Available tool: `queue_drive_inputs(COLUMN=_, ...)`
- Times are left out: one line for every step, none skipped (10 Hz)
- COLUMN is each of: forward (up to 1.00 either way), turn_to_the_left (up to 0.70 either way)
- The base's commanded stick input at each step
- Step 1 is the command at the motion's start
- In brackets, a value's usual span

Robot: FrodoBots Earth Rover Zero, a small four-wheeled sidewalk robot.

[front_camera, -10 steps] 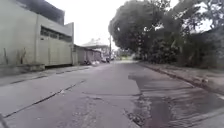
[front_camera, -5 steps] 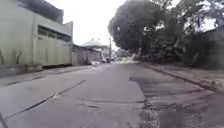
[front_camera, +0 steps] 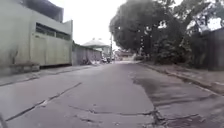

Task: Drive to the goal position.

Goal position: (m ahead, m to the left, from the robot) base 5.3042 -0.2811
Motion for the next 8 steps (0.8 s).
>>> queue_drive_inputs(forward=0.70, turn_to_the_left=-0.34)
queue_drive_inputs(forward=0.70, turn_to_the_left=-0.35)
queue_drive_inputs(forward=0.70, turn_to_the_left=-0.35)
queue_drive_inputs(forward=0.70, turn_to_the_left=-0.35)
queue_drive_inputs(forward=0.70, turn_to_the_left=-0.35)
queue_drive_inputs(forward=0.70, turn_to_the_left=-0.17)
queue_drive_inputs(forward=0.70, turn_to_the_left=0.00)
queue_drive_inputs(forward=0.70, turn_to_the_left=0.00)
